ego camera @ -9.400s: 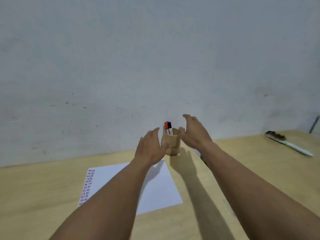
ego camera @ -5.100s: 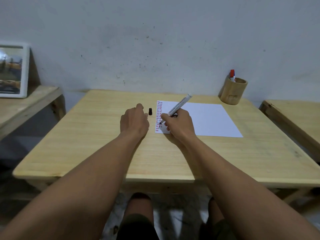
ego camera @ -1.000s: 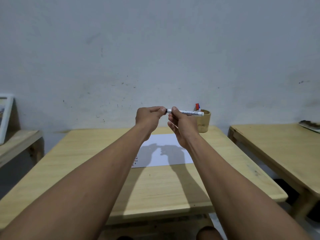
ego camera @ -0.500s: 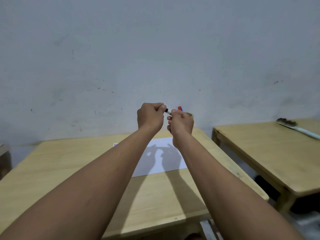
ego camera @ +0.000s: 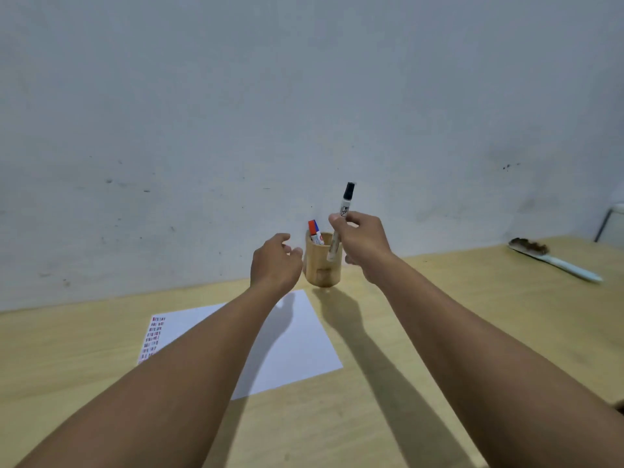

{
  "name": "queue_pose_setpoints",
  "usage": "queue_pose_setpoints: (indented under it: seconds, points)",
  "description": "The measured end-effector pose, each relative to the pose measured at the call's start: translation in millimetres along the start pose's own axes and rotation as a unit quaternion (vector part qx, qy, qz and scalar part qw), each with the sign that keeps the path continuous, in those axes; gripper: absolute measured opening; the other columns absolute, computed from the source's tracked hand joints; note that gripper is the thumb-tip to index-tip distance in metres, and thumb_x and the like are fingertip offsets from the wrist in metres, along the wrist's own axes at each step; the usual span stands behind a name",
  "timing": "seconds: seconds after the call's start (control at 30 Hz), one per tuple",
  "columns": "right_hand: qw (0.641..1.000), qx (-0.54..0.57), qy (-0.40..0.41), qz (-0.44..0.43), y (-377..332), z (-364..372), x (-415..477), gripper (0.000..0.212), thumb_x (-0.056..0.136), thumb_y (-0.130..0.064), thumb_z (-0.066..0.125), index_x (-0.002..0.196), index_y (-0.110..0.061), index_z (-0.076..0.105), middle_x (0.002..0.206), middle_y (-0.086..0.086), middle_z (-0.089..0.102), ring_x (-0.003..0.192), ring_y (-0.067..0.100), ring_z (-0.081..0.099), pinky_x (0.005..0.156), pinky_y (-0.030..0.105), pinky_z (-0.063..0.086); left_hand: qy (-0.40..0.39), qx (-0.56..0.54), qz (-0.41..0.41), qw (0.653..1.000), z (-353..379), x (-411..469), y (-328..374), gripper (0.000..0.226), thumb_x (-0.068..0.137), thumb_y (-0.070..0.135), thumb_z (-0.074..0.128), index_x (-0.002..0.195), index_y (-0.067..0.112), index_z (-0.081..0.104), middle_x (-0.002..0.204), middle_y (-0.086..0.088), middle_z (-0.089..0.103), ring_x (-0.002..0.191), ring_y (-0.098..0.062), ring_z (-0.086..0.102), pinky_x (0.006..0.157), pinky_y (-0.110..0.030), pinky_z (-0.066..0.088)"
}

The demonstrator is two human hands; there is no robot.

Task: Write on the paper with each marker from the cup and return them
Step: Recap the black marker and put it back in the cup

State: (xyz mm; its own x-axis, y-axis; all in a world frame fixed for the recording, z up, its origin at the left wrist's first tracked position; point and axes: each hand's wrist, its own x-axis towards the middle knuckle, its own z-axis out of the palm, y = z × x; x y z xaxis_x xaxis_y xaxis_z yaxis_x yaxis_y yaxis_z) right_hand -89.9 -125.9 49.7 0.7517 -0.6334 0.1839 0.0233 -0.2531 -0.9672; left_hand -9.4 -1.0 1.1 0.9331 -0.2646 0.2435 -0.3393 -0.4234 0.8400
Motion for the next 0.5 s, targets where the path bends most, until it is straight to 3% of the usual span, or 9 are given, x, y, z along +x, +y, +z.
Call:
queue_pose_setpoints:
  seconds: [0.1, 0.17, 0.23, 0.33, 0.4, 0.5]
  points:
    - [0.998, -0.049, 0.012, -0.031, 4.1, -3.6, 34.5, 0.025, 0.100, -0.031, 0.062, 0.111, -0.010, 0.070, 0.089, 0.001, 0.063, 0.066, 0.012, 0.053, 0.066, 0.029, 0.043, -0.042, 0.023, -0.008, 0.999, 22.3, 17.3, -12.7, 0.062, 0.091, 0.034, 0.067, 0.147, 0.017, 0.045, 0.137, -0.007, 0.059, 0.124, -0.024, 0.056, 0.101, -0.035, 0.046]
    - [0.996, -0.082, 0.010, -0.044, 7.5, -3.9, 54.5, 0.027, 0.100, -0.030, 0.062, 0.112, -0.007, 0.070, 0.096, 0.005, 0.065, 0.079, 0.018, 0.058, 0.073, 0.031, 0.043, -0.060, 0.022, -0.009, 0.998, 34.1, 27.9, -17.4, 0.074, 0.087, 0.037, 0.072, 0.150, 0.016, 0.040, 0.143, -0.009, 0.055, 0.130, -0.025, 0.052, 0.106, -0.040, 0.044]
    - [0.993, -0.104, 0.007, -0.058, 11.4, -3.2, 72.0, 0.024, 0.100, -0.028, 0.061, 0.109, -0.007, 0.070, 0.096, 0.007, 0.067, 0.084, 0.021, 0.062, 0.071, 0.030, 0.045, -0.067, 0.026, -0.009, 0.997, 45.3, 37.8, -20.3, 0.085, 0.082, 0.040, 0.077, 0.152, 0.015, 0.036, 0.146, -0.010, 0.052, 0.132, -0.027, 0.050, 0.106, -0.042, 0.044]
    - [0.989, -0.121, 0.022, -0.083, 15.2, -0.6, 91.1, 0.020, 0.099, -0.023, 0.063, 0.113, -0.010, 0.068, 0.096, 0.002, 0.065, 0.076, 0.011, 0.060, 0.066, 0.027, 0.045, -0.069, 0.030, -0.008, 0.997, 59.9, 48.3, -24.5, 0.097, 0.075, 0.044, 0.083, 0.153, 0.015, 0.033, 0.147, -0.011, 0.050, 0.133, -0.028, 0.049, 0.105, -0.042, 0.045]
    - [0.986, -0.134, 0.038, -0.095, 17.6, 1.7, 99.7, 0.021, 0.097, -0.020, 0.066, 0.116, -0.011, 0.065, 0.092, -0.001, 0.064, 0.070, 0.005, 0.057, 0.057, 0.024, 0.042, -0.071, 0.031, -0.006, 0.997, 67.2, 52.0, -27.9, 0.097, 0.074, 0.043, 0.084, 0.152, 0.014, 0.034, 0.145, -0.010, 0.053, 0.131, -0.028, 0.051, 0.103, -0.040, 0.046]
    - [0.980, -0.167, 0.042, -0.097, 24.3, 7.9, 107.0, 0.028, 0.093, -0.018, 0.072, 0.118, -0.012, 0.061, 0.102, 0.004, 0.067, 0.076, 0.011, 0.063, 0.056, 0.022, 0.043, -0.071, 0.030, 0.009, 0.997, 75.6, 54.7, -34.0, 0.080, 0.077, 0.038, 0.082, 0.144, 0.013, 0.046, 0.133, -0.008, 0.062, 0.117, -0.025, 0.059, 0.090, -0.032, 0.048]
